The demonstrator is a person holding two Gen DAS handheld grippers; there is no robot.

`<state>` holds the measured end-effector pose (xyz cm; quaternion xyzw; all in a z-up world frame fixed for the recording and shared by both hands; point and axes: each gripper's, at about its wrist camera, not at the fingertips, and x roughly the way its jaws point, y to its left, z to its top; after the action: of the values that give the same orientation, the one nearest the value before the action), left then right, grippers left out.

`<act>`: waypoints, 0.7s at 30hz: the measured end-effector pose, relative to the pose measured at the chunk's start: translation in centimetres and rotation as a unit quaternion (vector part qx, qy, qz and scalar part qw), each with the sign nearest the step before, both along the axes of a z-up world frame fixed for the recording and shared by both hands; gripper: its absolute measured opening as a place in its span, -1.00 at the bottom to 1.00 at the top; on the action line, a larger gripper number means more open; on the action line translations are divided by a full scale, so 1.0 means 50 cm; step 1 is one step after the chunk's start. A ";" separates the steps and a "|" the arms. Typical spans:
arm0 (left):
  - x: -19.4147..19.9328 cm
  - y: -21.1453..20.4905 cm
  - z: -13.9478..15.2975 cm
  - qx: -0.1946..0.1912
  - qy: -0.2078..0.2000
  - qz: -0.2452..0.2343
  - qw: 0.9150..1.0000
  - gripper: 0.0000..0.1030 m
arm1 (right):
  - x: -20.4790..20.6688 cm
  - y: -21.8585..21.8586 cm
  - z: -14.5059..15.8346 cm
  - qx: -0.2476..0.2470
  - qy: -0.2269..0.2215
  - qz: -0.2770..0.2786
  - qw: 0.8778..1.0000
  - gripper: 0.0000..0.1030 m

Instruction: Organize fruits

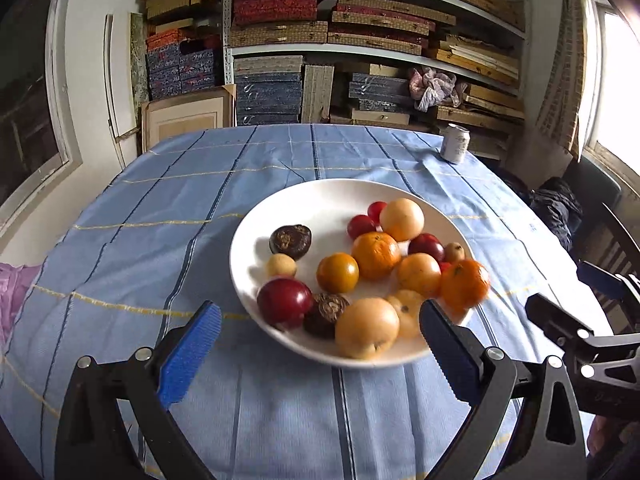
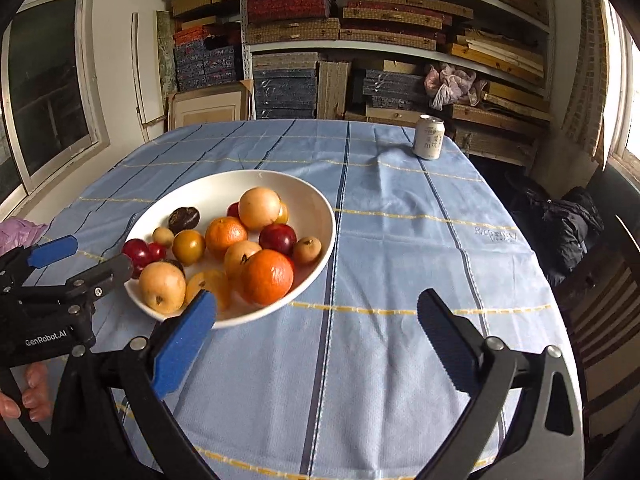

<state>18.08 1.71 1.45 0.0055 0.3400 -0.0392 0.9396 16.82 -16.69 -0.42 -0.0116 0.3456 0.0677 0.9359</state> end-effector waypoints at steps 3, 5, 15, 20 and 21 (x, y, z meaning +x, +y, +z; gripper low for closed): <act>-0.051 -0.005 0.017 -0.005 -0.005 -0.006 1.000 0.93 | -0.041 0.001 0.000 -0.011 0.001 -0.005 1.000 0.92; -0.077 -0.005 0.025 -0.017 -0.010 -0.012 1.000 0.93 | -0.070 0.001 0.004 -0.016 -0.006 -0.012 1.000 0.92; -0.165 -0.034 0.036 0.005 -0.027 -0.031 0.999 0.93 | -0.157 -0.019 0.022 0.036 -0.008 -0.044 0.998 0.92; -0.169 -0.040 0.043 0.031 -0.043 -0.013 0.999 0.93 | -0.167 -0.016 0.029 0.023 -0.004 -0.050 0.998 0.92; -0.168 -0.040 0.046 0.028 -0.044 -0.014 0.999 0.93 | -0.169 -0.017 0.032 0.025 -0.007 -0.050 0.998 0.92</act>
<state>9.66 -0.27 3.75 0.0385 0.2993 -0.0426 0.9524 8.39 -17.53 1.20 0.0285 0.3371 0.0293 0.9406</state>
